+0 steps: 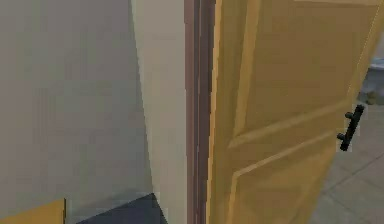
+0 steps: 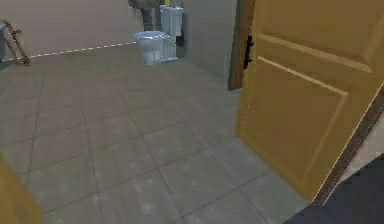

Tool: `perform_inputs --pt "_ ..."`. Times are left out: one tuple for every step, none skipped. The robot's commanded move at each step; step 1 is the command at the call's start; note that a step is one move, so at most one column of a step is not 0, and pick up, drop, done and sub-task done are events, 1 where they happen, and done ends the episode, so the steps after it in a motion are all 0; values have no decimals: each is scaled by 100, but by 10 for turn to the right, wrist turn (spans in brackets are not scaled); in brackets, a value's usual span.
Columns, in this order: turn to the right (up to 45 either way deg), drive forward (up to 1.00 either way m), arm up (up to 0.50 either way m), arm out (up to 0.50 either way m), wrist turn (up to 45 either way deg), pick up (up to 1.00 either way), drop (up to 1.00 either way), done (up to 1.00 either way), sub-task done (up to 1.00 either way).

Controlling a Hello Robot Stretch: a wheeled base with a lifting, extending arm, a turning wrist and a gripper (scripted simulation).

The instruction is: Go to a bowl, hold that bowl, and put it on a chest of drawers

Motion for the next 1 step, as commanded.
perform_inputs --pt "-450 0 0 0 0 0 0 0 0"
